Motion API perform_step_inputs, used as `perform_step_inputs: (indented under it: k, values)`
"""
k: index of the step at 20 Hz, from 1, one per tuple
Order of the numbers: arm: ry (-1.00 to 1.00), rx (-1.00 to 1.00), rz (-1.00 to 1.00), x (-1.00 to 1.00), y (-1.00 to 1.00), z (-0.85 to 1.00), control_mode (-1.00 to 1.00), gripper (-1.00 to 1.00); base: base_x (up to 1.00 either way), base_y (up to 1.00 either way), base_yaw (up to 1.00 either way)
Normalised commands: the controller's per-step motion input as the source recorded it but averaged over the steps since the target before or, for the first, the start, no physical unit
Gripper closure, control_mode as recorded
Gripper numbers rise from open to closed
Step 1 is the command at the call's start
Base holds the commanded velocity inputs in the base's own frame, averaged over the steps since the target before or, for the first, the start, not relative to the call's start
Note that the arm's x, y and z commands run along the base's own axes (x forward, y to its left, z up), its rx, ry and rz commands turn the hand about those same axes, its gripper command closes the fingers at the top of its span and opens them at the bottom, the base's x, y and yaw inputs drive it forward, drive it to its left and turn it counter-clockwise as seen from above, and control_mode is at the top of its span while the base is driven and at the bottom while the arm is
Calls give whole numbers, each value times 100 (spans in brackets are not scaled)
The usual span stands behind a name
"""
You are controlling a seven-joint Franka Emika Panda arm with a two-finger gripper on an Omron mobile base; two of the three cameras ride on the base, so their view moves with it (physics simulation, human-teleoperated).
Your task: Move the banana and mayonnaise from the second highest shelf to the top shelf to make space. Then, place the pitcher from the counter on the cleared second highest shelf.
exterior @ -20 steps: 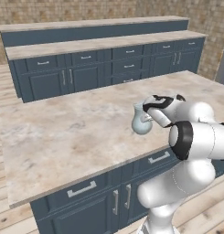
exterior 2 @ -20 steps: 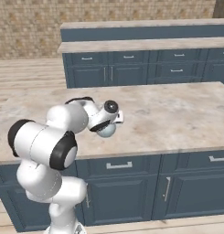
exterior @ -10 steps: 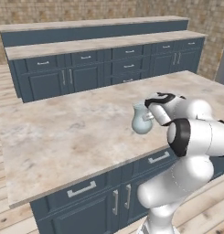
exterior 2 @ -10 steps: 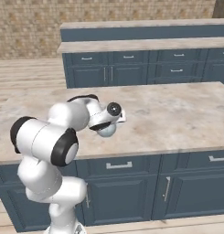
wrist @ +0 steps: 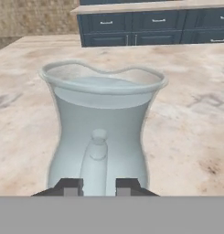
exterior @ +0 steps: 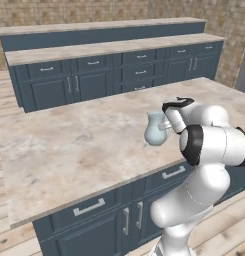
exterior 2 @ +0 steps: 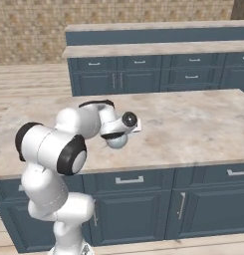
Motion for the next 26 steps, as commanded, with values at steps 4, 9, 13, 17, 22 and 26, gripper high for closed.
perform_step_inputs:
  k: [4, 9, 13, 17, 22, 26]
  values:
    - [3, 0, 1, -8, 18, -3, -100, 100, 0, 0, 0]
    - [0, 0, 0, -23, 18, 3, -100, 100, 0, 0, 0]
    - [2, 0, 0, -35, 50, 19, -100, 100, 0, 0, 0]
    - [4, 0, -1, -49, 29, 78, -100, 100, 0, 0, 0]
    - [12, -4, -16, -61, 3, 100, -100, 100, 0, 0, 0]
    - [13, -12, -22, -82, 0, 100, -100, 100, 0, 0, 0]
